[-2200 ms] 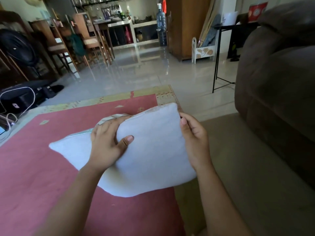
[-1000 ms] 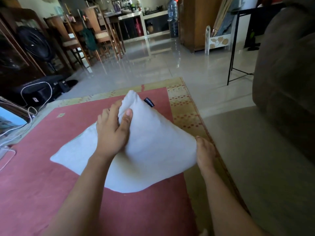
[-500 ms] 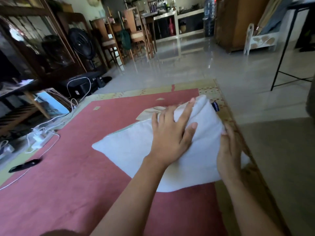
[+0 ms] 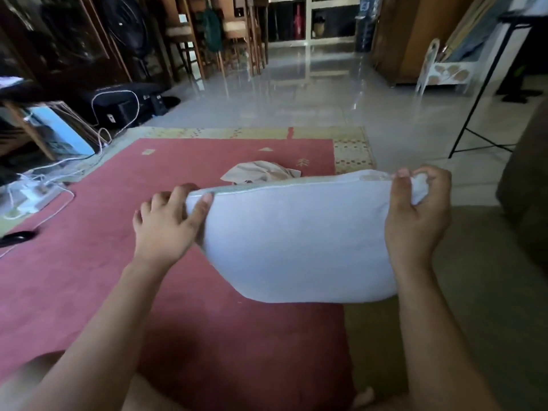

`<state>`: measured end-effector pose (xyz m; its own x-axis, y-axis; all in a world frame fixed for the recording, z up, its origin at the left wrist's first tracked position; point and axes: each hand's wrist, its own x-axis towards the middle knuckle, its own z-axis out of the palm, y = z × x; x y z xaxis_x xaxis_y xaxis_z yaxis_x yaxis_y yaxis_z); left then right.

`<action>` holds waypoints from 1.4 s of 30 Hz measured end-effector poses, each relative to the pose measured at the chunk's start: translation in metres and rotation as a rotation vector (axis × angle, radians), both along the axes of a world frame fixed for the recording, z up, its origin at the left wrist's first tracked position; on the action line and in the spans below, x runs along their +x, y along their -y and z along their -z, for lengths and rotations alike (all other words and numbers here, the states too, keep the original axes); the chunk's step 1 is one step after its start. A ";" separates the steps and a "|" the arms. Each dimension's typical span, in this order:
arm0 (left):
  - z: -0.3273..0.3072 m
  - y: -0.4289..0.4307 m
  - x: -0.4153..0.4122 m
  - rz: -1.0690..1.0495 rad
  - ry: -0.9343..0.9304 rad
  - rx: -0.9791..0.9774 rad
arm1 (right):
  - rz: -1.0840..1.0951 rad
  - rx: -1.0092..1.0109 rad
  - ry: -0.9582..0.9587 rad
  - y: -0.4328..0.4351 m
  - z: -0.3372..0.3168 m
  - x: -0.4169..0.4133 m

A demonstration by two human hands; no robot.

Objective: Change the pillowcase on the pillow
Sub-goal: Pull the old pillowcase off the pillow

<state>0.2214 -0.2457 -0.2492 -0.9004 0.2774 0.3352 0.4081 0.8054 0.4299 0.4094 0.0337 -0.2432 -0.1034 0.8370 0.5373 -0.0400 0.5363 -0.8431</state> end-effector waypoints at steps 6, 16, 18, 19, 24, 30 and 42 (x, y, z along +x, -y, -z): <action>0.030 -0.006 0.013 0.227 0.497 0.750 | 0.231 0.186 0.467 0.009 -0.011 0.018; -0.029 -0.100 0.087 0.697 0.440 0.830 | -0.086 0.698 0.748 0.071 -0.070 -0.031; -0.021 -0.099 0.086 0.738 0.488 0.843 | -0.135 0.764 0.717 0.081 -0.078 -0.038; -0.014 -0.096 0.083 0.744 0.523 0.859 | -0.155 0.783 0.717 0.087 -0.079 -0.041; 0.048 -0.060 0.070 0.653 0.740 0.690 | -0.278 0.514 0.596 0.091 -0.080 -0.042; 0.078 -0.041 0.036 0.452 0.708 0.652 | -0.303 0.279 0.076 0.097 -0.127 -0.016; -0.042 -0.021 -0.042 0.381 0.573 1.085 | -0.049 -0.081 0.114 0.055 -0.057 0.016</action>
<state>0.1797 -0.2248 -0.2072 -0.9146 0.3781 0.1434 0.0742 -0.1918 0.9786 0.4254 -0.0209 -0.1862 -0.2015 0.8695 0.4510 0.0342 0.4664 -0.8839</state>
